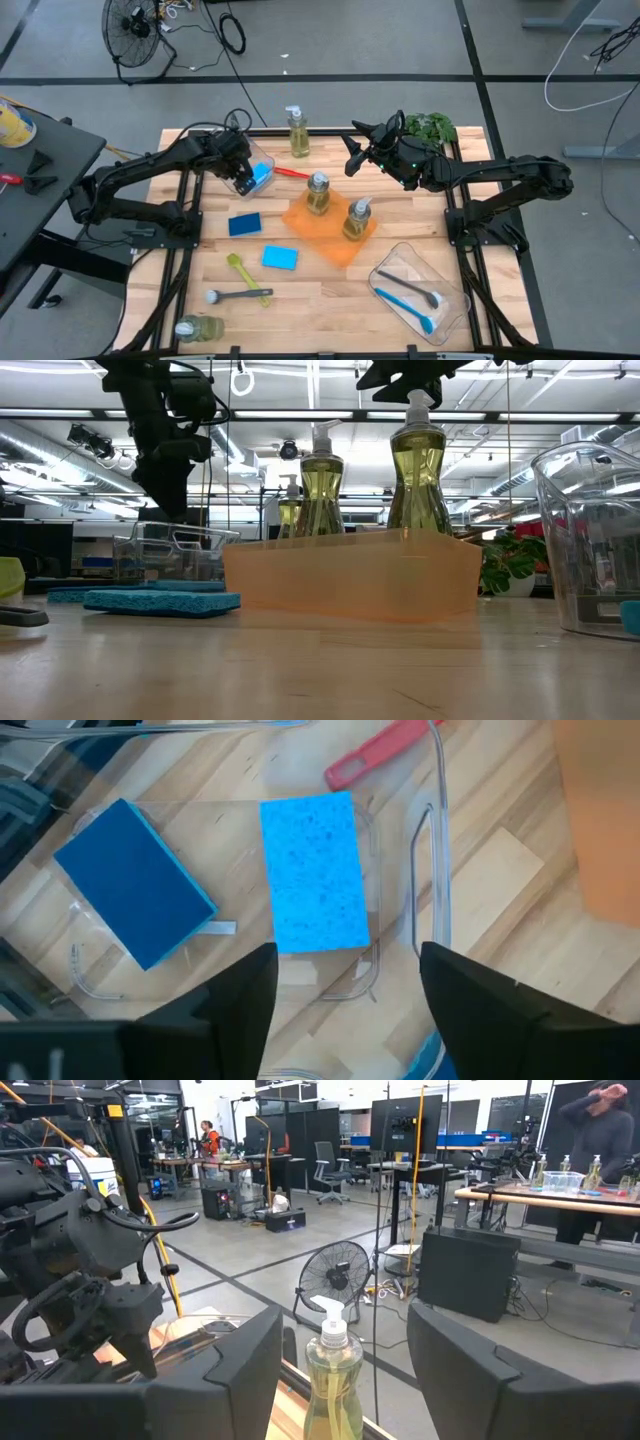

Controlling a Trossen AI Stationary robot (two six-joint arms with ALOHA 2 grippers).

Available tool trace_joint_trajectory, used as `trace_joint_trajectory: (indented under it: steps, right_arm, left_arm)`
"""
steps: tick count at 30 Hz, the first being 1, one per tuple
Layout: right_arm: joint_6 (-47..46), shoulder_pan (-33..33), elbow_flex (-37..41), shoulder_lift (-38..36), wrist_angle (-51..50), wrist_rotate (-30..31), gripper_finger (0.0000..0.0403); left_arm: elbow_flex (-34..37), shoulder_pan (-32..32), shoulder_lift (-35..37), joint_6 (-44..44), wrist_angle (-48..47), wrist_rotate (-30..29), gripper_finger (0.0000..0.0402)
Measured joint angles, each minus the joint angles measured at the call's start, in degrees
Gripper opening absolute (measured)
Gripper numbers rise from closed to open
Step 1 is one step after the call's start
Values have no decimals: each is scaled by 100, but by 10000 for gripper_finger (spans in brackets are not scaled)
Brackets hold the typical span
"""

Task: Pick & Place Kitchen Sink Supplies
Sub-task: Put the yellow dish soap into the orange bin

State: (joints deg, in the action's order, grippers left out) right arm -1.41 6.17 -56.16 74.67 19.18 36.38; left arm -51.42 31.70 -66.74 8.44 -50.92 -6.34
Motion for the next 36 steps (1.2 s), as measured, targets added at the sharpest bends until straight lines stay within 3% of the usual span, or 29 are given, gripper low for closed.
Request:
trace_joint_trajectory:
  steps: [4,12,20,29,36]
  right_arm:
    - [42,-1,0,0,0,0,215]
    - [33,1,0,-31,-4,-102,215]
    - [-802,170,0,-37,-51,-1650,215]
    - [-1510,403,0,-264,-168,-3312,215]
    - [-1448,581,0,-761,-748,-3388,215]
  left_arm:
    - [-2,-4,0,173,184,101,240]
    - [-2,-7,2,442,1534,1198,219]
    - [-4,-33,2,-18,2531,1777,209]
    - [-4,-374,2,-878,3255,1802,208]
    - [-4,-470,2,-1107,3407,1516,186]
